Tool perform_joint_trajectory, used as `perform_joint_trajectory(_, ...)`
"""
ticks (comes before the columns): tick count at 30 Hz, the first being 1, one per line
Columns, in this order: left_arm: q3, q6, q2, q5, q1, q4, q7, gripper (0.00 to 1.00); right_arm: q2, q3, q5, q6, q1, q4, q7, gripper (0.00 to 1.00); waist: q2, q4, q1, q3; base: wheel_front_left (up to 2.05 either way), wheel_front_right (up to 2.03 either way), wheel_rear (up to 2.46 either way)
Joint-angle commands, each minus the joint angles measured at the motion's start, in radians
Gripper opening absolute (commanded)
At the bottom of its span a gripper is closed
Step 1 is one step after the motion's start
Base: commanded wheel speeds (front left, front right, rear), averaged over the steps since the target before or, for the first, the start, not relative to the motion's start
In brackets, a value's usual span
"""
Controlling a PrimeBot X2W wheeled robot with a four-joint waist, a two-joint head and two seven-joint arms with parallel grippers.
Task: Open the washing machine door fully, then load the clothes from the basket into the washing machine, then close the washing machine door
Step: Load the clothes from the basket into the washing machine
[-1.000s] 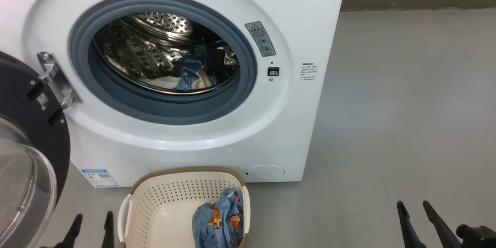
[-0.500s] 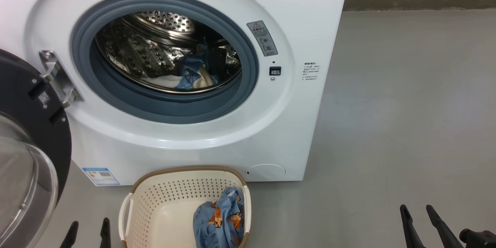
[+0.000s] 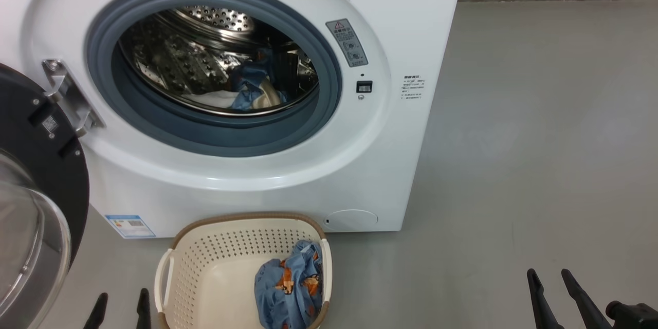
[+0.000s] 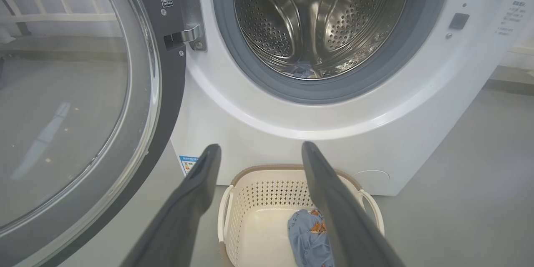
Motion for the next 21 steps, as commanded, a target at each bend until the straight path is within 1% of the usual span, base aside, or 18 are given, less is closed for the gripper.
perform_joint_trajectory(1, 0.027, -0.002, 0.008, -0.004, -0.038, -0.019, -0.006, 1.0, -0.013, 0.026, -0.007, 0.002, -0.033, -0.027, -0.006, 1.0, 0.0, 0.0, 0.0, 0.01, 0.0, 0.0, 0.0)
perform_joint_trajectory(4, 0.011, -0.002, 0.003, -0.014, -0.051, -0.005, -0.006, 1.0, -0.008, 0.026, -0.007, 0.002, -0.049, -0.03, -0.006, 1.0, 0.0, -0.002, 0.0, 0.03, 0.0, 0.0, 0.0)
perform_joint_trajectory(11, -0.048, -0.002, -0.011, -0.046, -0.1, 0.057, -0.006, 1.0, 0.012, 0.023, -0.009, 0.002, -0.098, -0.041, -0.006, 1.0, 0.0, -0.009, 0.0, 0.115, 0.0, 0.0, 0.0)
perform_joint_trajectory(21, -0.124, -0.002, -0.019, -0.079, -0.27, 0.215, -0.006, 1.0, 0.019, 0.056, -0.01, 0.002, -0.203, -0.047, -0.006, 1.0, 0.0, -0.031, 0.0, 0.266, 0.0, 0.0, 0.0)
